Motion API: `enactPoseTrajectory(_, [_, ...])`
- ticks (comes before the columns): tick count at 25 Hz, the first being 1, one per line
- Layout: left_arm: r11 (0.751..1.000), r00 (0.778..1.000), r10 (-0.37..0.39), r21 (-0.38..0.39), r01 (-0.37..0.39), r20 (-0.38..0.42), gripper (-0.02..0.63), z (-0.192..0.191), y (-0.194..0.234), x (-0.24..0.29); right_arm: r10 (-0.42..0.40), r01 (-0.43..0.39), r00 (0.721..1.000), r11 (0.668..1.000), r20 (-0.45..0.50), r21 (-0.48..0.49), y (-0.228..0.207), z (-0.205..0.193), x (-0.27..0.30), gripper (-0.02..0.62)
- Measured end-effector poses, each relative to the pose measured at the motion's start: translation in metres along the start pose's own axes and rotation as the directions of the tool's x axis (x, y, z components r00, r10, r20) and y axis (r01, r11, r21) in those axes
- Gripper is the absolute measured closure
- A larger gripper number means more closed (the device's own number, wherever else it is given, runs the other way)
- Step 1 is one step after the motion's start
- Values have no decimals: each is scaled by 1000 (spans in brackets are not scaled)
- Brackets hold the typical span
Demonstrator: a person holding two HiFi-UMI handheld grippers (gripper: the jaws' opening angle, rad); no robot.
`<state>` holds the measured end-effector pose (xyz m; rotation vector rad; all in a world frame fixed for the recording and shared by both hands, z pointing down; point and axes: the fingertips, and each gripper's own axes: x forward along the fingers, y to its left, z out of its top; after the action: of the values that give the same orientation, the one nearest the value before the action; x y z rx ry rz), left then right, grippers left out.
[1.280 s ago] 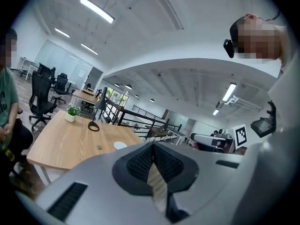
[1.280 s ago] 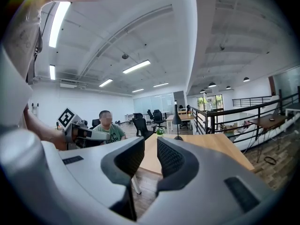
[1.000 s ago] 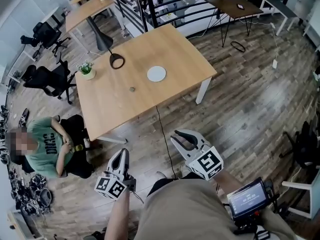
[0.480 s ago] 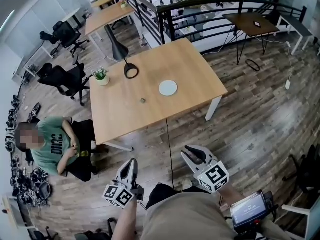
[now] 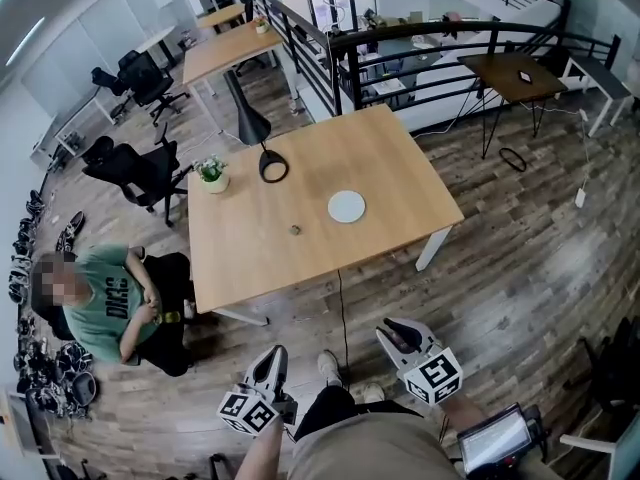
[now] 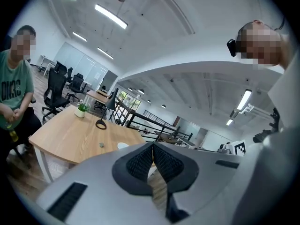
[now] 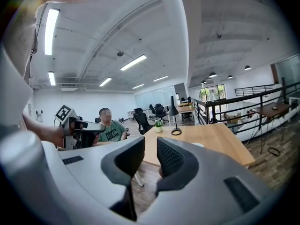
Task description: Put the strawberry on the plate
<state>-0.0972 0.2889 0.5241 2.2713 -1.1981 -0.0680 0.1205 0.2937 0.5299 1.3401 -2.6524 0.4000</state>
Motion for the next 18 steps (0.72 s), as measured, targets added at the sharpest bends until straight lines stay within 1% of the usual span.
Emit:
enactPoseTrajectory(4, [1000,1000,-24,-16,24,0,603,16,15,23,-17,17,1000,1000,8,-8,-7,23,21,531])
enactPoseTrajectory(9, [997,997,-77,-19,77,18,603,43,35,49,-43,43,999,998,16,-37,-13,45,56,531])
enactPoseTrajectory(15, [992,992,-124,-1,124,16,603,75,62,65,-66,68,997,996,31,-53,-12,74,97,531])
enactPoseTrajectory(18, [991,991,-135,11,135,9,603,84,83,70,-77,79,997,996,32,-52,-11,79,120,531])
